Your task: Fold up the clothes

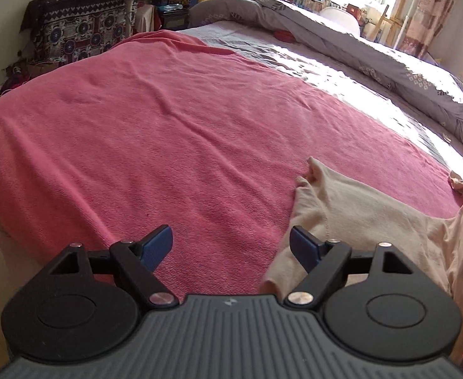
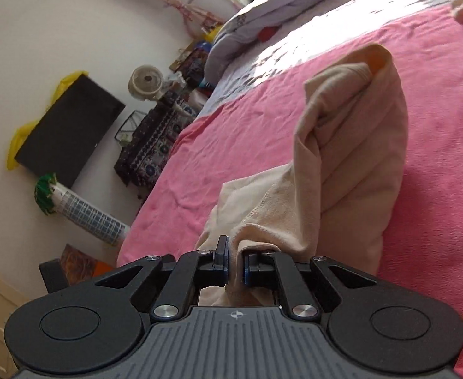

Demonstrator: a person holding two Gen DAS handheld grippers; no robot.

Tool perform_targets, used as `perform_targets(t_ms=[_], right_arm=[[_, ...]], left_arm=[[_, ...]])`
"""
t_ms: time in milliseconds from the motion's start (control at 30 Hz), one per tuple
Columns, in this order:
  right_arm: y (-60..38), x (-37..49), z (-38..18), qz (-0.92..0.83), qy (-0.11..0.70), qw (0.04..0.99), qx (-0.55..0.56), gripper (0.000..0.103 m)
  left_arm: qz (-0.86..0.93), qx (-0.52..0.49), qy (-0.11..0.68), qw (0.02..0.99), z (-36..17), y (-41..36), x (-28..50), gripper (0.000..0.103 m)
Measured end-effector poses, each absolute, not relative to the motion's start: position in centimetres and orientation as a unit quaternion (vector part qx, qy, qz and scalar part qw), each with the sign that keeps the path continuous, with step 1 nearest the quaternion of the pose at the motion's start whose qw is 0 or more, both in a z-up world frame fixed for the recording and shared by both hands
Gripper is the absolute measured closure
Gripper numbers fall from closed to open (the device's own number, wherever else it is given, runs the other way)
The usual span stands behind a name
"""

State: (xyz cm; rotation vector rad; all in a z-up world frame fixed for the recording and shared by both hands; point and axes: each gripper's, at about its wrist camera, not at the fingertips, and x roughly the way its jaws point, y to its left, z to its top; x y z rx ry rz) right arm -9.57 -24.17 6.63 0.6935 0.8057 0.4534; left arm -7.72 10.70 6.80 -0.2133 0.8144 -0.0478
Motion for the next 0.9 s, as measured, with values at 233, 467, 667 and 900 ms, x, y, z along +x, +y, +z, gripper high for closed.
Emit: perform_targets(t_ms=[233, 467, 667, 900], right_arm=[[-11.9, -6.0, 2.9, 0.267, 0.472, 0.815, 0.204, 0.089], [-12.0, -9.5, 5.0, 0.307, 0.432, 0.833, 0.160, 0.068], [-9.6, -11.5, 5.9, 0.352, 0.422, 0.832, 0.078, 0.040], [-10.1, -12.4, 6.7, 0.341, 0.400, 0.849, 0.061, 0.037]], left_arm=[[-0.009, -0.128, 0.400, 0.907, 5.8, 13.3, -8.0, 0.021], [-0.007, -0.139, 0.406, 0.903, 4.5, 13.9, -7.9, 0.021], [-0.040, -0.131, 0.390, 0.911, 5.5, 13.3, -8.3, 0.021], [-0.079, -0.077, 0.374, 0.921, 6.3, 10.6, -8.4, 0.020]])
